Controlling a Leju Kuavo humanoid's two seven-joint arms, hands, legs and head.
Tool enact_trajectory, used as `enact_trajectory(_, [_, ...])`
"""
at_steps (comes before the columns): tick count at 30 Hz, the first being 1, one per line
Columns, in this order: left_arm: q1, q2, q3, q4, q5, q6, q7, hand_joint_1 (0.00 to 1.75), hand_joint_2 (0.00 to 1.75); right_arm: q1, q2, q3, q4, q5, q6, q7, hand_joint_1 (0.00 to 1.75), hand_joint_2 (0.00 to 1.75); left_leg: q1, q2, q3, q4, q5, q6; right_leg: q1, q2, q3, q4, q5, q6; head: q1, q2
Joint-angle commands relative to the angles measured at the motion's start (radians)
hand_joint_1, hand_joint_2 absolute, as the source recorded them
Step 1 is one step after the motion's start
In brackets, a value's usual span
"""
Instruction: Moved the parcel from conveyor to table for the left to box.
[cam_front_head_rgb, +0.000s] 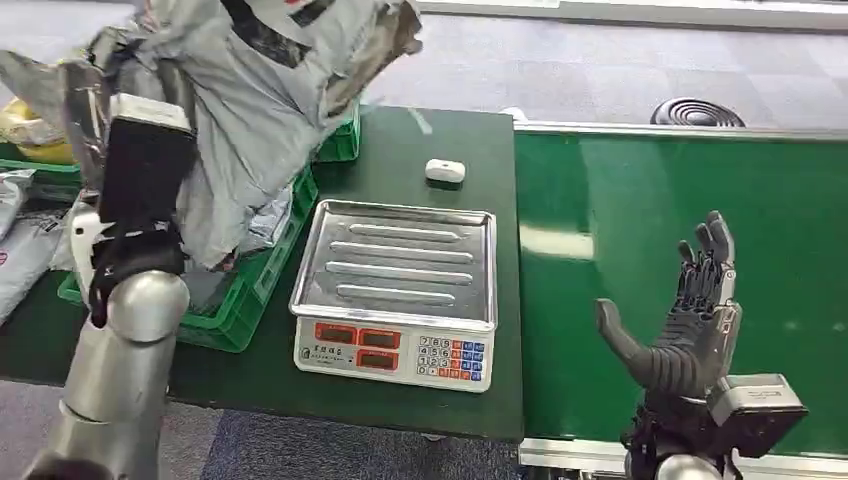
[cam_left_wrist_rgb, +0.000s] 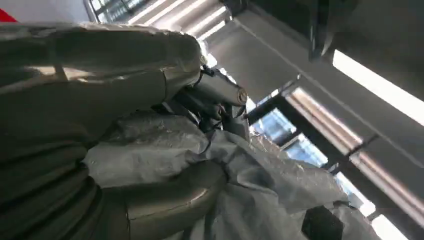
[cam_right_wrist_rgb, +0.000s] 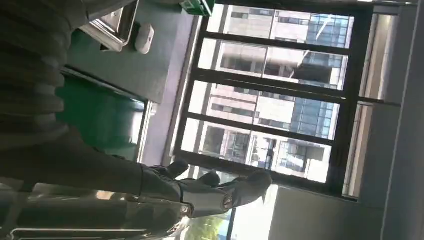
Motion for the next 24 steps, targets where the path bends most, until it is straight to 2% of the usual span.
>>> enact_trajectory(1, [-0.079, 0.190, 0.184, 0.261, -0.125, 0.022, 0.053, 1.75, 1.75, -0.006, -0.008, -0.001, 0.008, -0.026, 0.009, 0.029, 0.00, 1.75, 0.000, 0.005, 0.002, -0.003, 0.002, 0.000, 0.000, 0.003, -0.001, -0.001, 0.002, -0.004, 0.000, 0.000])
enact_trajectory(6, [-0.050, 0.258, 0.200, 0.535, -0.127, -0.069, 0.072, 1.75, 1.75, -0.039, -0.006, 0.008, 0.034, -0.022, 0.024, 0.060, 0.00, 1.75, -0.001, 0.005, 0.006, -0.006, 0.003, 0.000, 0.000, 0.004, 0.002, -0.003, 0.003, -0.004, 0.000, 0.000])
enact_trajectory(10, [-0.053, 0.252, 0.171, 0.640, -0.108, -0.138, 0.069, 1.75, 1.75, -0.052, -0.010, 0.009, 0.048, -0.027, 0.033, 0.068, 0.00, 1.75, -0.001, 0.003, 0.005, -0.002, 0.001, 0.000, 0.000, 0.002, 0.002, 0.000, 0.001, -0.002, 0.000, 0.000])
enact_trajectory(14, [-0.040, 0.245, 0.159, 0.656, -0.101, -0.138, 0.066, 1.75, 1.75, -0.043, -0.012, 0.007, 0.046, -0.027, 0.036, 0.067, 0.00, 1.75, 0.000, 0.002, 0.004, -0.003, 0.002, 0.000, 0.000, 0.001, 0.003, -0.001, 0.001, -0.002, 0.000, 0.000])
enact_trajectory(16, [-0.048, 0.246, 0.136, 0.683, -0.094, -0.195, 0.079, 1.75, 1.75, -0.055, -0.013, 0.009, 0.054, -0.028, 0.041, 0.070, 0.00, 1.75, 0.000, 0.002, 0.003, -0.003, 0.002, 0.000, 0.000, 0.001, 0.002, -0.002, 0.002, -0.003, 0.000, 0.000])
enact_trajectory(18, [-0.052, 0.244, 0.126, 0.715, -0.095, -0.207, 0.090, 1.50, 1.75, -0.061, -0.015, 0.010, 0.062, -0.028, 0.046, 0.075, 0.00, 1.75, 0.000, 0.001, 0.002, -0.002, 0.002, 0.000, 0.000, 0.001, 0.001, 0.000, 0.001, -0.002, 0.000, 0.000])
enact_trajectory(19, [-0.048, 0.246, 0.124, 0.717, -0.098, -0.205, 0.093, 1.50, 1.75, -0.058, -0.015, 0.009, 0.062, -0.028, 0.045, 0.075, 0.00, 1.75, 0.000, 0.001, 0.002, -0.001, 0.001, 0.000, 0.000, 0.001, 0.001, 0.000, 0.001, -0.002, 0.000, 0.000])
enact_trajectory(20, [-0.045, 0.251, 0.120, 0.723, -0.100, -0.211, 0.096, 0.73, 1.75, -0.054, -0.019, 0.009, 0.063, -0.027, 0.045, 0.076, 0.00, 1.75, 0.000, 0.002, 0.003, -0.003, 0.003, 0.000, 0.000, 0.001, 0.001, -0.002, 0.002, -0.003, 0.000, 0.000])
enact_trajectory(21, [-0.047, 0.252, 0.121, 0.724, -0.094, -0.221, 0.095, 0.07, 1.75, -0.054, -0.023, 0.006, 0.068, -0.028, 0.044, 0.076, 0.00, 1.75, 0.000, 0.002, 0.003, -0.002, 0.002, 0.000, 0.000, 0.001, 0.001, -0.001, 0.001, -0.003, 0.000, 0.000])
enact_trajectory(22, [-0.049, 0.250, 0.130, 0.722, -0.070, -0.238, 0.094, 0.00, 1.75, -0.056, -0.025, 0.003, 0.071, -0.032, 0.046, 0.077, 0.00, 1.75, 0.000, 0.002, 0.003, -0.004, 0.003, 0.000, 0.000, 0.001, 0.001, -0.002, 0.002, -0.003, 0.000, 0.000])
enact_trajectory(24, [-0.046, 0.259, 0.142, 0.690, -0.041, -0.241, 0.084, 0.00, 1.75, -0.052, -0.026, -0.005, 0.070, -0.034, 0.044, 0.077, 0.00, 1.75, 0.000, 0.002, 0.002, -0.003, 0.003, 0.000, 0.001, 0.001, 0.001, -0.002, 0.003, -0.004, 0.000, 0.000])
